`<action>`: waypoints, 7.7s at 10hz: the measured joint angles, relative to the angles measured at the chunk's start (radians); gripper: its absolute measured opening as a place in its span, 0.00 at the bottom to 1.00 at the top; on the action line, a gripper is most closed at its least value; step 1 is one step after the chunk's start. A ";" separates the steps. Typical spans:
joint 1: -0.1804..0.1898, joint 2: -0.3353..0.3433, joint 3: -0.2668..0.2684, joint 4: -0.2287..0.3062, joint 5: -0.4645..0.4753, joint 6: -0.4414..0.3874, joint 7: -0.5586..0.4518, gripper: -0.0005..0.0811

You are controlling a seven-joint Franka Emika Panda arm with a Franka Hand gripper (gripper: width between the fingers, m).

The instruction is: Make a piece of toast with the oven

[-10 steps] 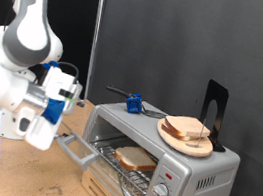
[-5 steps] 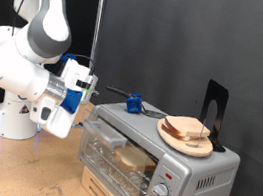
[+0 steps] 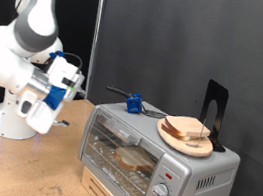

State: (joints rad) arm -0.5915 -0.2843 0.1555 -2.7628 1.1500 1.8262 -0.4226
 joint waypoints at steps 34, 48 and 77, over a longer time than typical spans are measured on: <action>0.119 0.939 0.143 0.944 0.199 0.117 0.198 1.00; 0.169 1.247 0.142 1.268 0.044 0.058 0.230 1.00; 0.111 1.195 0.228 1.137 0.302 0.180 -0.329 0.11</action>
State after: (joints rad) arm -0.4805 0.9108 0.3838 -1.6263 1.4517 2.0063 -0.7516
